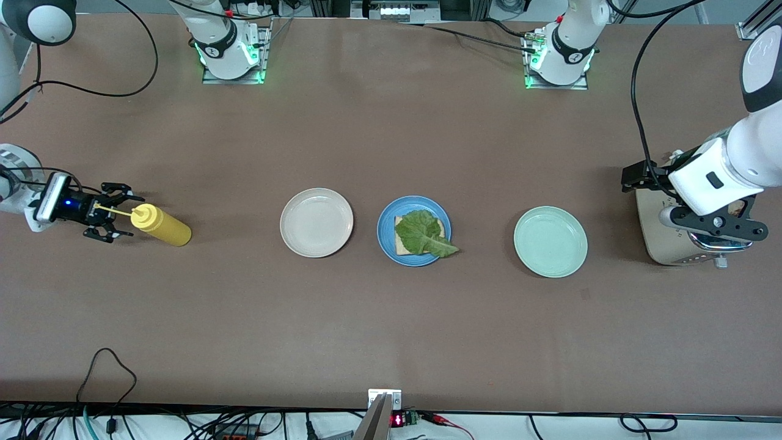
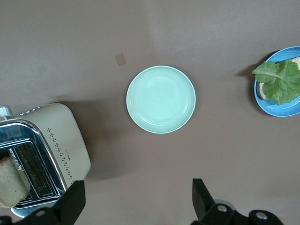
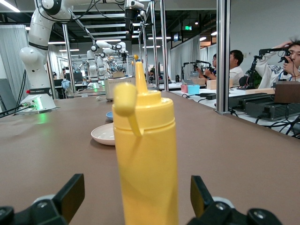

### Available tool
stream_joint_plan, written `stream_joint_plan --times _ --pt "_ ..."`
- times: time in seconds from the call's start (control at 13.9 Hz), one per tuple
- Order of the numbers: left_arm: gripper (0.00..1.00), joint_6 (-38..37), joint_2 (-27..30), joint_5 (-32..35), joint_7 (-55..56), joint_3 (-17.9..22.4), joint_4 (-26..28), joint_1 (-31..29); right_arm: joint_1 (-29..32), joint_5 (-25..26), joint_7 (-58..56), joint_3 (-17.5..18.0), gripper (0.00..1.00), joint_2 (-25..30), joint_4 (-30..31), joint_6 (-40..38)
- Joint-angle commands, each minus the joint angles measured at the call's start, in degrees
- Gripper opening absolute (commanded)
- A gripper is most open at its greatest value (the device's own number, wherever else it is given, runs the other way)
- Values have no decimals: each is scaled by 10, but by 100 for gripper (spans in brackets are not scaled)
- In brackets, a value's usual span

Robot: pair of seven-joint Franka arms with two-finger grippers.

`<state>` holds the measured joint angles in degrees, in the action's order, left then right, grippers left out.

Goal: Make sandwich in blue plate with both arms
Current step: 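Grasp the yellow mustard bottle with the right gripper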

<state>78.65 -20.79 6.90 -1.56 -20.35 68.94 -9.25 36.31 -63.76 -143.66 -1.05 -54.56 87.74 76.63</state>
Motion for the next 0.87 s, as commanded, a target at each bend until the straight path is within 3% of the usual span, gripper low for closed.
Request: stream_joint_plan --times 0.0,0.79 --pt "100 -10 -4 -6 2 -4 -13 -4 -13 -18 -5 4 100 -11 -20 -3" --pt "100 -10 -4 -6 5 -4 -11 -9 -66 -50 -6 4 100 -29 -22 16"
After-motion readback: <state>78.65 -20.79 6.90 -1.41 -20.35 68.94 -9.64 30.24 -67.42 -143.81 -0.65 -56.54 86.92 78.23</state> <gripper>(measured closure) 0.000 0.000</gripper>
